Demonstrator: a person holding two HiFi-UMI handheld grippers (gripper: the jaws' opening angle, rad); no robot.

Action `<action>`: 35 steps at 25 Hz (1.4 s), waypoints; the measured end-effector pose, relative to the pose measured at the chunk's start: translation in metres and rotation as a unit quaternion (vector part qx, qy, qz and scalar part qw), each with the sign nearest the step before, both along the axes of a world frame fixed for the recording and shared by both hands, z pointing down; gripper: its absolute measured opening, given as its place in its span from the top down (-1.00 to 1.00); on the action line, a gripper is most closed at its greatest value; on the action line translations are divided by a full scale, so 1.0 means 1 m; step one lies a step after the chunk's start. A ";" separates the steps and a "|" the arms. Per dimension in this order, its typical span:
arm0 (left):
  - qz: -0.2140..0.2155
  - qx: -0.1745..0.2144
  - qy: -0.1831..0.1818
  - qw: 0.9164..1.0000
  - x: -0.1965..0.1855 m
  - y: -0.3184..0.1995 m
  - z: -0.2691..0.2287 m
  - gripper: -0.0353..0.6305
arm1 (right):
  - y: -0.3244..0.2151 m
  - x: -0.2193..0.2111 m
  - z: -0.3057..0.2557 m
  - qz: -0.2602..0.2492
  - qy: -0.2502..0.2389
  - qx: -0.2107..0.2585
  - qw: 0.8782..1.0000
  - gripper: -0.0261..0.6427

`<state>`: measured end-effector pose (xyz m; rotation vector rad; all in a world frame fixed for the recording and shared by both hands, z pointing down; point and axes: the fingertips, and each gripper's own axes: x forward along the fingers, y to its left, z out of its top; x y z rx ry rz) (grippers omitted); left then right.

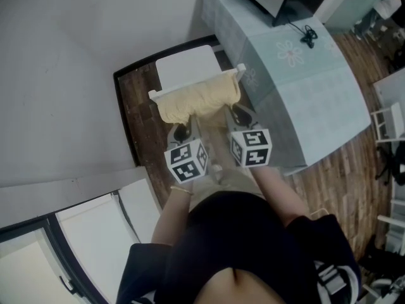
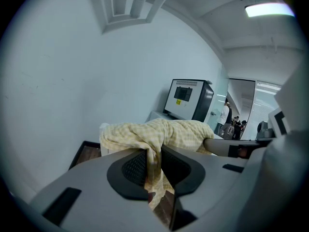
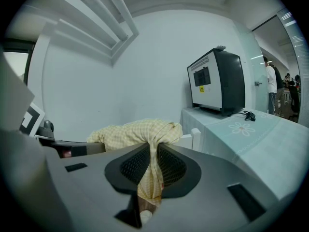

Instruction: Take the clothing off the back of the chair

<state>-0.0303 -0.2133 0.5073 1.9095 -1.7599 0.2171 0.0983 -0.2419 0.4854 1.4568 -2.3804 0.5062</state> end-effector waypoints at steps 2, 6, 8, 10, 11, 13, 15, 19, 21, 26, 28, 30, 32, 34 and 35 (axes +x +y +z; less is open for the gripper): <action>-0.003 0.002 0.001 1.000 0.000 0.004 -0.001 0.71 | 0.004 0.000 -0.002 -0.002 -0.003 0.002 1.000 0.73; -0.006 0.002 0.002 1.000 0.000 0.010 -0.004 0.71 | 0.012 0.000 -0.004 -0.006 -0.008 0.001 1.000 0.73; -0.002 0.004 0.001 1.000 0.001 0.011 -0.005 0.71 | 0.015 0.001 -0.005 -0.003 -0.008 0.001 1.000 0.73; 0.003 0.005 0.002 1.000 0.001 0.012 -0.005 0.71 | 0.017 0.002 -0.005 0.001 -0.006 0.002 1.000 0.73; 0.006 0.005 0.003 1.000 0.001 0.011 -0.005 0.71 | 0.018 0.002 -0.006 0.003 -0.005 0.003 1.000 0.73; 0.013 0.006 0.005 1.000 0.001 0.012 -0.006 0.71 | 0.021 0.002 -0.007 0.010 -0.005 0.003 1.000 0.73; 0.020 0.009 0.008 1.000 -0.001 0.014 -0.008 0.71 | 0.026 0.001 -0.009 0.017 -0.005 0.004 1.000 0.73; 0.036 0.017 0.008 0.999 -0.005 0.020 -0.014 0.71 | 0.036 -0.003 -0.015 0.035 -0.009 0.010 0.999 0.73; 0.042 0.019 0.008 0.999 -0.010 0.024 -0.018 0.71 | 0.044 -0.008 -0.017 0.041 -0.008 0.012 0.999 0.73; 0.063 0.020 0.004 0.998 -0.019 0.042 -0.028 0.71 | 0.066 -0.016 -0.028 0.059 -0.012 0.014 0.998 0.73; 0.071 0.023 0.002 0.997 -0.022 0.048 -0.032 0.71 | 0.074 -0.019 -0.030 0.067 -0.013 0.015 0.998 0.73; 0.080 0.026 0.001 0.996 -0.024 0.054 -0.034 0.71 | 0.083 -0.022 -0.033 0.075 -0.013 0.017 0.997 0.73; 0.087 0.028 0.003 0.996 -0.026 0.060 -0.036 0.71 | 0.092 -0.023 -0.034 0.081 -0.013 0.019 0.996 0.73; 0.093 0.029 0.004 0.995 -0.028 0.067 -0.037 0.71 | 0.101 -0.025 -0.036 0.087 -0.013 0.021 0.996 0.73; 0.097 0.030 0.005 0.995 -0.028 0.072 -0.037 0.71 | 0.106 -0.026 -0.037 0.090 -0.012 0.021 0.996 0.73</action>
